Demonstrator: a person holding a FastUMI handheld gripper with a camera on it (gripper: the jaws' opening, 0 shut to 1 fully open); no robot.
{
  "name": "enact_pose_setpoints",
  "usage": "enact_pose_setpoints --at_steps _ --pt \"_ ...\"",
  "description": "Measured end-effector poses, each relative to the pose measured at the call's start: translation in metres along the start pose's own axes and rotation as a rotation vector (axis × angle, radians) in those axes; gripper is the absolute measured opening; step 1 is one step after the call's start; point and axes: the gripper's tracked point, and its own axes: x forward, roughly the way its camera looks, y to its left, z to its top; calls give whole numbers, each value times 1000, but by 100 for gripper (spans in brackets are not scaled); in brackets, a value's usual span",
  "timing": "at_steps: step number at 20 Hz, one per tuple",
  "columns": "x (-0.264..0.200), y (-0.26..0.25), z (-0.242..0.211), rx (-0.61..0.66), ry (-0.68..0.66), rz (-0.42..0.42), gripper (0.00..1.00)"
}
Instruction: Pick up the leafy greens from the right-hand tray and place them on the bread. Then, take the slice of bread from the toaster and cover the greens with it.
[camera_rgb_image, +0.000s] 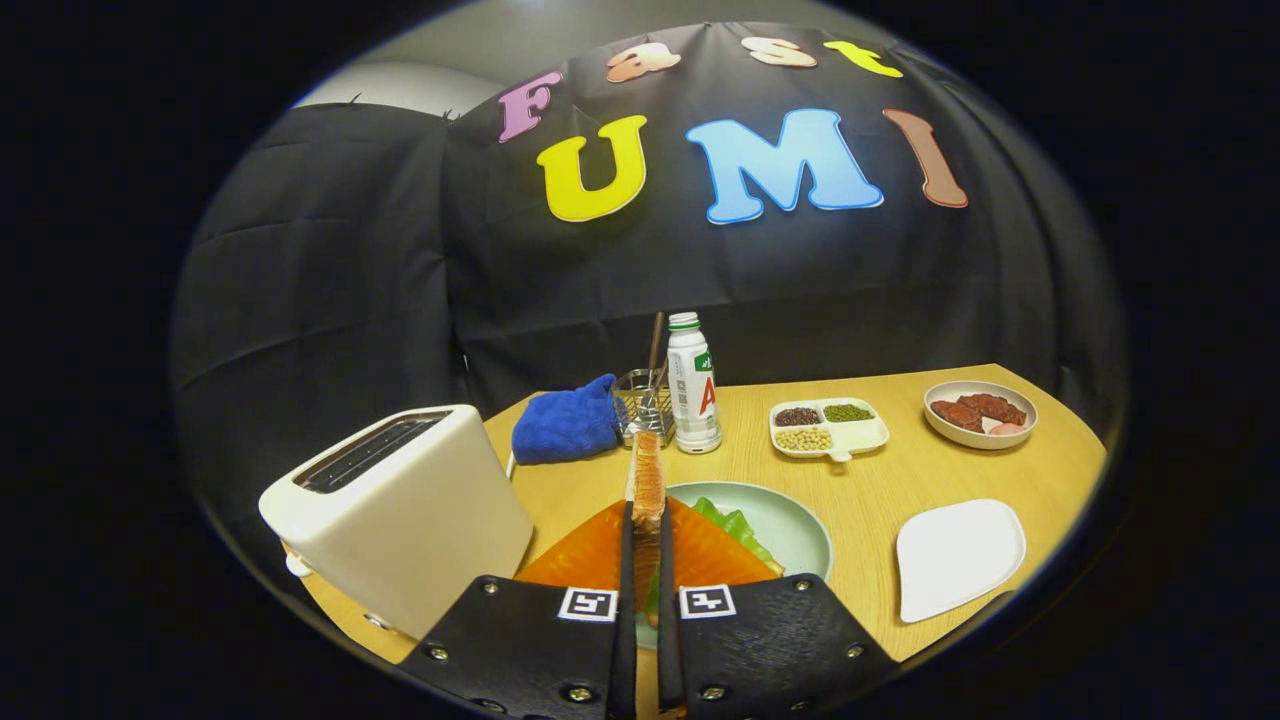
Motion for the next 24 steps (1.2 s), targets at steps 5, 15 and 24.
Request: enact_pose_setpoints --at_steps 5,15,24 --pt "2 -8 -8 -73 30 -16 17" --pt "4 -38 -19 -109 47 -103 28" --pt "6 -58 -26 -139 69 -162 44"
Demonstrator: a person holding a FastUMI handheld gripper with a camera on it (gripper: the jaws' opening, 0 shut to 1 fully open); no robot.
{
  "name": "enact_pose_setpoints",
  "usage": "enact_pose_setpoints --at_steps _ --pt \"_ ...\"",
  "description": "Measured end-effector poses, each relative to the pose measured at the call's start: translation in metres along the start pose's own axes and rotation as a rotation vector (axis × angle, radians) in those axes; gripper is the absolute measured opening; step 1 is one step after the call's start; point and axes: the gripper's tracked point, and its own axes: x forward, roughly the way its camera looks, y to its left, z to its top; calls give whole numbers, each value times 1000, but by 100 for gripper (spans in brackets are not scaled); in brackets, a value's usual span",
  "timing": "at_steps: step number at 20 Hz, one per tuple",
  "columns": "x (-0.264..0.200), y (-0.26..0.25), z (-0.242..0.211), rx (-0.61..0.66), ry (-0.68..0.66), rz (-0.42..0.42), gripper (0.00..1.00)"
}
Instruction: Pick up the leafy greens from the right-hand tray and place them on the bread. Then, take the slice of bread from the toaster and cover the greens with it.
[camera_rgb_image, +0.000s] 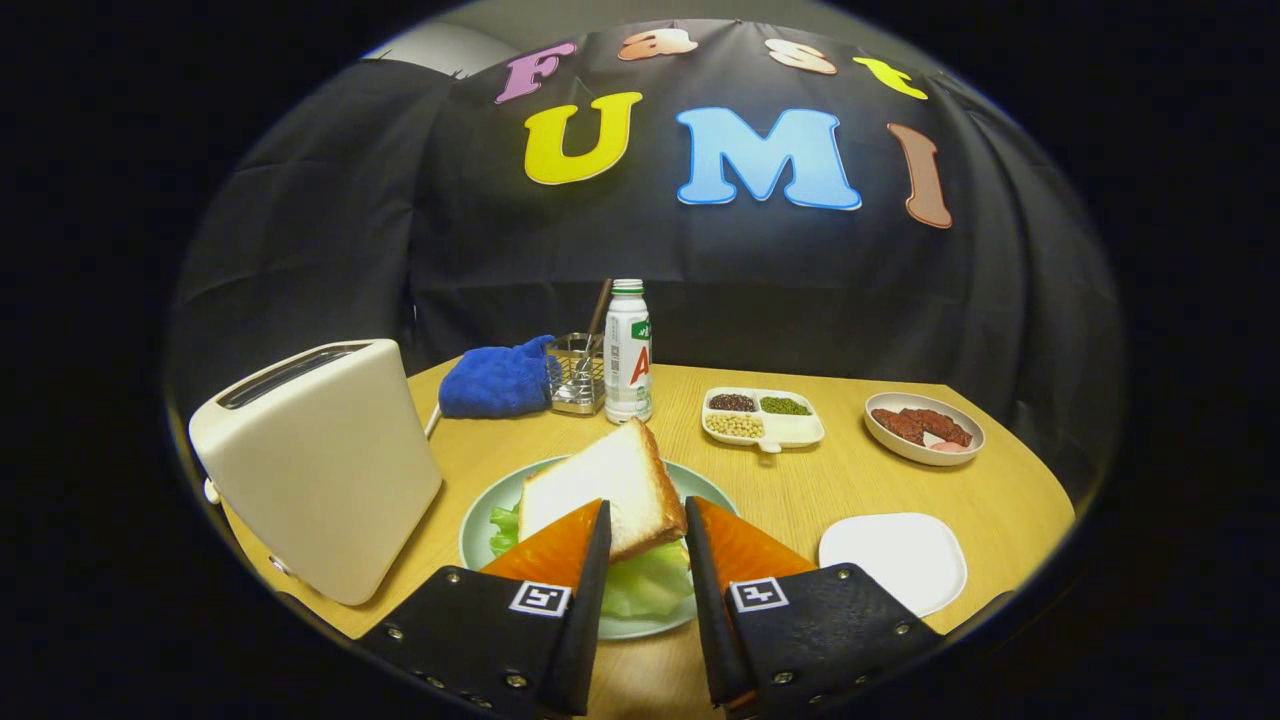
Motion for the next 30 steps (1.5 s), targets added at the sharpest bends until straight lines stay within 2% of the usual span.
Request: enact_pose_setpoints --at_steps 4,5,14,19,30 --pt "2 -6 -3 -9 4 -20 46" --pt "3 -9 -3 -15 -1 -26 51" --pt "-22 -36 25 -7 -131 -61 51" --pt "-40 -75 35 6 -198 -118 51" --pt "-74 -172 45 69 -241 -207 51"
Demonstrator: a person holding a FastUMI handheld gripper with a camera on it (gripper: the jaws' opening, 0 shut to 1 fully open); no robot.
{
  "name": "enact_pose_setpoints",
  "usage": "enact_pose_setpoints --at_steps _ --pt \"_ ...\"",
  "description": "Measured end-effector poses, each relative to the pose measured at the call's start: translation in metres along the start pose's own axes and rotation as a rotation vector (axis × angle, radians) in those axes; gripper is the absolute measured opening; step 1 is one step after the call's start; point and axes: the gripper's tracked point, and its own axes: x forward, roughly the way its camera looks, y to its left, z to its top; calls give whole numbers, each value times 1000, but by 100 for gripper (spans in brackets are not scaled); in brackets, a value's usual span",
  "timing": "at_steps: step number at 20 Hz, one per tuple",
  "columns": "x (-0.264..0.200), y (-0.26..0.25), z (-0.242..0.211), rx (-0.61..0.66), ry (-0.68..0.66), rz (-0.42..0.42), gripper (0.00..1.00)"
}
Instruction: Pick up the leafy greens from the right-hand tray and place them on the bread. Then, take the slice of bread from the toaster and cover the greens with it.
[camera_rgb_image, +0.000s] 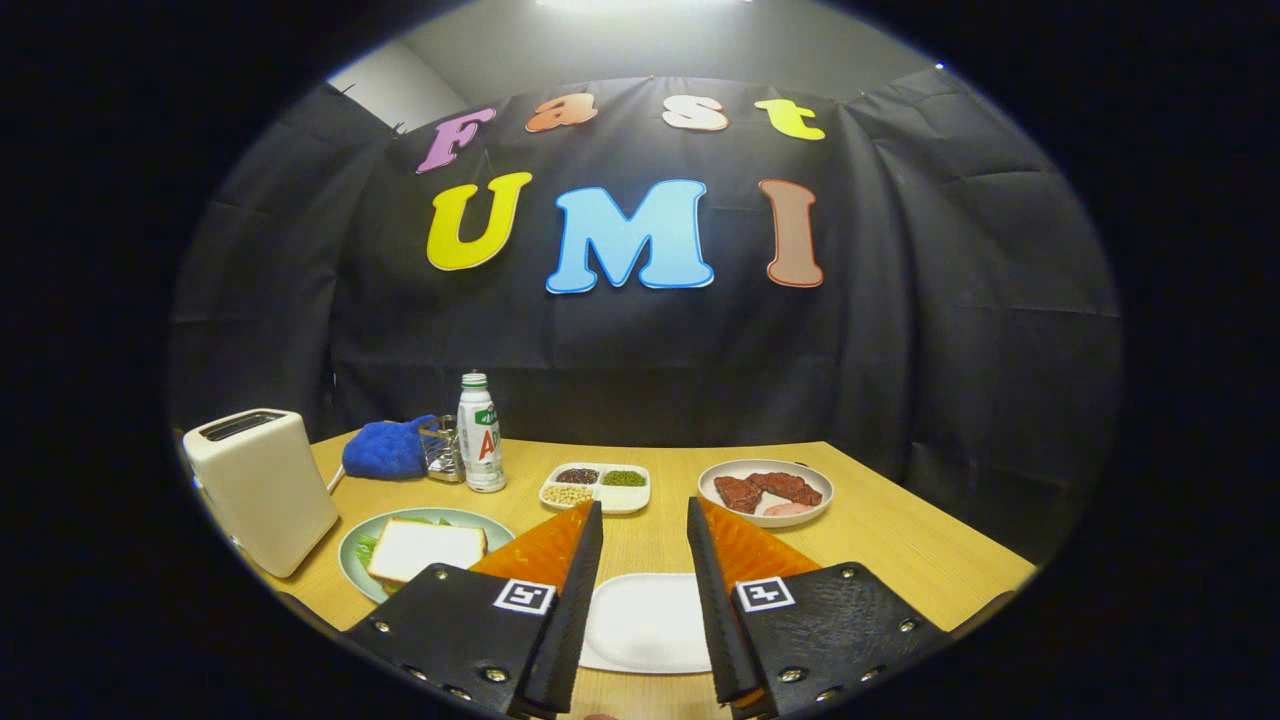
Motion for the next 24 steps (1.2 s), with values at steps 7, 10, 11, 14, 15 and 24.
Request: enact_pose_setpoints --at_steps 7,10,11,14,15,24 --pt "-8 -51 8 -20 -31 -58 51" --pt "-7 -78 13 -52 -49 -77 52" --pt "-5 -88 13 -58 -48 -87 51" --pt "-3 -117 14 -53 -48 -104 51" --pt "-2 -124 18 -59 -64 -97 51" --pt "7 -184 3 -12 -54 15 59"
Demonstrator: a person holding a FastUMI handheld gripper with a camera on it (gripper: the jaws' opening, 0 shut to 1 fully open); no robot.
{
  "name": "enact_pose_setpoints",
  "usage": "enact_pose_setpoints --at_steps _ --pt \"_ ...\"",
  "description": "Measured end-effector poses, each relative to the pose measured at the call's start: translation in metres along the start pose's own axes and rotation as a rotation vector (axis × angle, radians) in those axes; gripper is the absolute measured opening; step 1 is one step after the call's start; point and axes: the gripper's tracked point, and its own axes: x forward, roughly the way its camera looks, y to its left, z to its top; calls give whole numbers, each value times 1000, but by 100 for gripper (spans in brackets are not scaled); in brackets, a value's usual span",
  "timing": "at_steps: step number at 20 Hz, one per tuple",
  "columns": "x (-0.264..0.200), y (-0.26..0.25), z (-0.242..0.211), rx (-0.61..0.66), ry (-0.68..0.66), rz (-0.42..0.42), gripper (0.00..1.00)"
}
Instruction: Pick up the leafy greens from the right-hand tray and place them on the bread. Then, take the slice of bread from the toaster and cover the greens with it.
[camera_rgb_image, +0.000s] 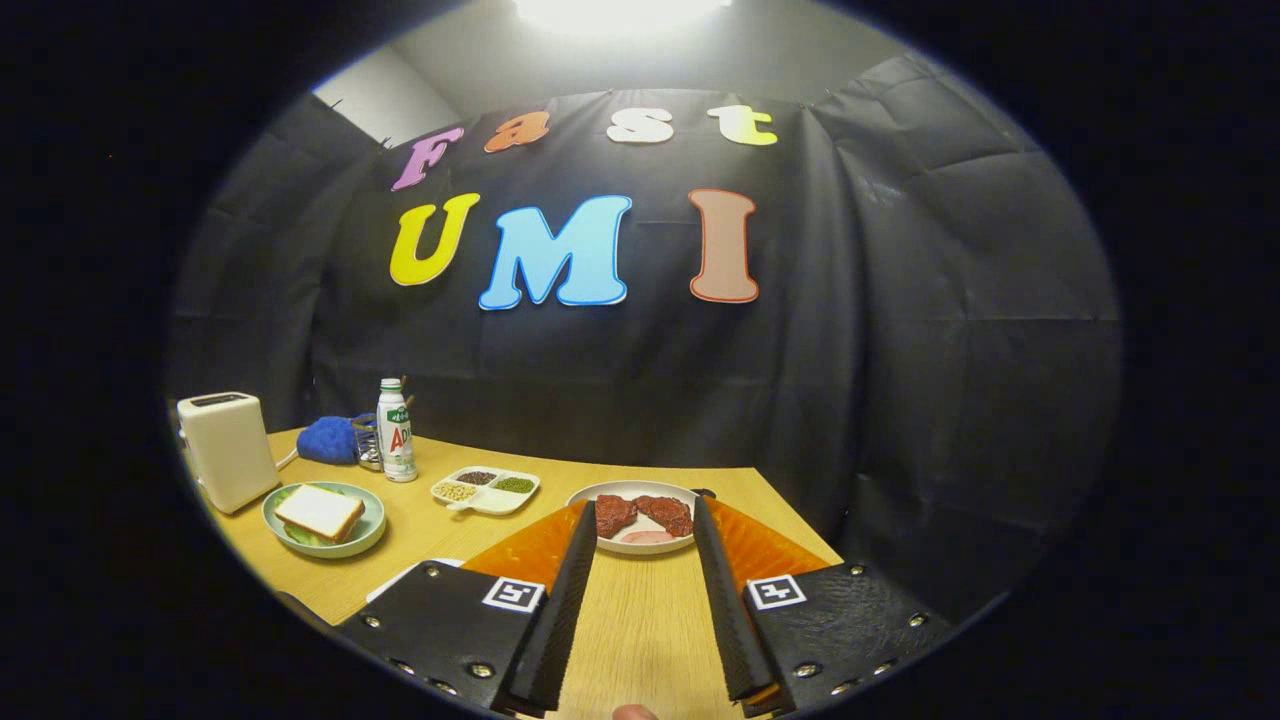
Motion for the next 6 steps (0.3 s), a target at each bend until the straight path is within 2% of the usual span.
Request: enact_pose_setpoints --at_steps 2,4,6 --pt "4 -32 -4 -12 -7 -34 59" --pt "4 -57 -7 -4 -8 -58 66" --pt "2 -77 -8 40 -16 -57 68"
